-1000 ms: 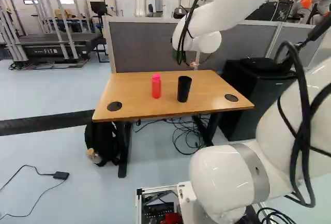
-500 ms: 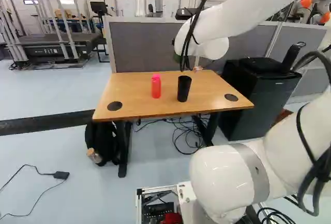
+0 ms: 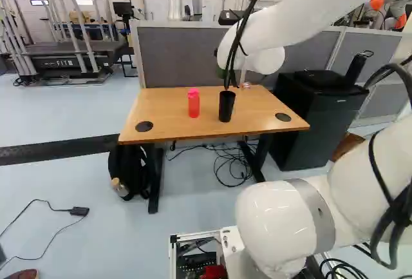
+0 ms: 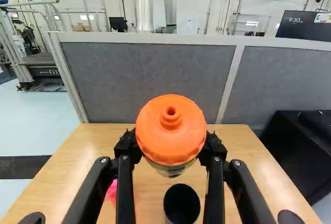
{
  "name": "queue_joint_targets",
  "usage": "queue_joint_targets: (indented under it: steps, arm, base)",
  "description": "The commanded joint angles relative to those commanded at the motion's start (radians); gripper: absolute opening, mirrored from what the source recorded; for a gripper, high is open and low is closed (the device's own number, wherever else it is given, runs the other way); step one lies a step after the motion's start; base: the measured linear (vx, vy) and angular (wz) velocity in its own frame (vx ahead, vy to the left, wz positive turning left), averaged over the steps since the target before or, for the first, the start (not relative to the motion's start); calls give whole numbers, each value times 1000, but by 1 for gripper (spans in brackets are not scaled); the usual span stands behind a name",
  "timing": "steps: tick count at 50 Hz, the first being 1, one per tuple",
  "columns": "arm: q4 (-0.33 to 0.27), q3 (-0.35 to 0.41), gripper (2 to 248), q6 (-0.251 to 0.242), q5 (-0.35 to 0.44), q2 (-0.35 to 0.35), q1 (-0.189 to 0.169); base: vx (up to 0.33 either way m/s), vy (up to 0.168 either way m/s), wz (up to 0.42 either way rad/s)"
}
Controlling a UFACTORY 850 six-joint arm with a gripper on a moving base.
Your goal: Pick up the green bottle from the table
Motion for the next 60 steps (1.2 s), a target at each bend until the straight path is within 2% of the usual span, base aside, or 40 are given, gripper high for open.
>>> queue_joint_targets:
  steps: [60]
  arm:
    - [0, 0, 124, 0, 0, 0, 0]
  base:
    - [-130, -3, -6]
